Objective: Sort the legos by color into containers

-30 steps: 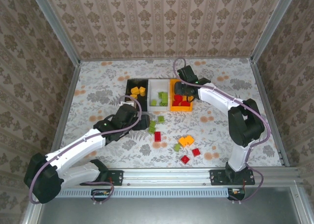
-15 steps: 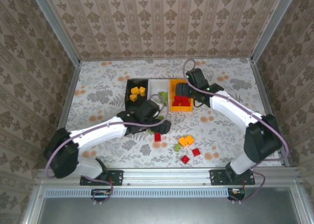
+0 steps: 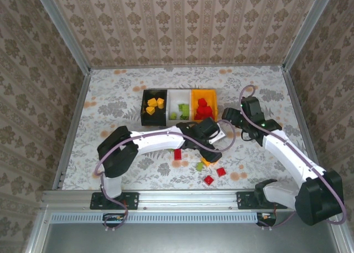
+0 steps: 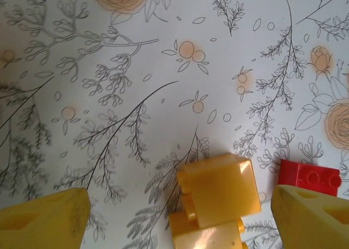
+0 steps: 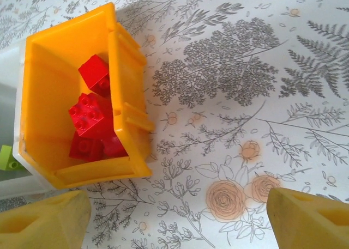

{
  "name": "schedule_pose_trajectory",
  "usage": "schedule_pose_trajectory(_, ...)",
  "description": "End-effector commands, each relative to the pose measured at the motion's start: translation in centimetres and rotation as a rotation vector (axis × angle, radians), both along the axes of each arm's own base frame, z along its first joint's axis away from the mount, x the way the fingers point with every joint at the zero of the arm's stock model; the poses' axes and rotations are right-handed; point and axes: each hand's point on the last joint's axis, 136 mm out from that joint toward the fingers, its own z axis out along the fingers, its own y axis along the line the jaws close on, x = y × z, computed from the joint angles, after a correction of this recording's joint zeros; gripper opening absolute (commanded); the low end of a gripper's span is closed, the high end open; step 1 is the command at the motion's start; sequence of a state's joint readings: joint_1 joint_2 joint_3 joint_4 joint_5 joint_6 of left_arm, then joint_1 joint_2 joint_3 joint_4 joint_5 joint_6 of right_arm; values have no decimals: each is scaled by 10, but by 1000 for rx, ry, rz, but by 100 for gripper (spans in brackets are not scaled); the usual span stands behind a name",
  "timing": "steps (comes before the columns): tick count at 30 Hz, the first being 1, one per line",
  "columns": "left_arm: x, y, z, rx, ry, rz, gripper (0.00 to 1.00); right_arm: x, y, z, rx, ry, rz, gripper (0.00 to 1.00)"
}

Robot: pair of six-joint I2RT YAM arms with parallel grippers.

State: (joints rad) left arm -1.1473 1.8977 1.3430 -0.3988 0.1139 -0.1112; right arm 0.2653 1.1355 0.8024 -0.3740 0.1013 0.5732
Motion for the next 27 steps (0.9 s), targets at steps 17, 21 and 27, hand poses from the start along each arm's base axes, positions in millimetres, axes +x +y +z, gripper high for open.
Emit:
schedule_pose_trajectory(17,-24,-13,-39,129,64,-133,65,-6,-14,1,56,-10,-33,85)
schedule_pose_trajectory(21,-23,-14,-46,139,66,-131,57,-6,-16,3,57,-13,-35,85)
schedule_pose_trajectory(27,-18,-12,-47,154,34,-121,44,-6,-18,7,65,-25,-42,85)
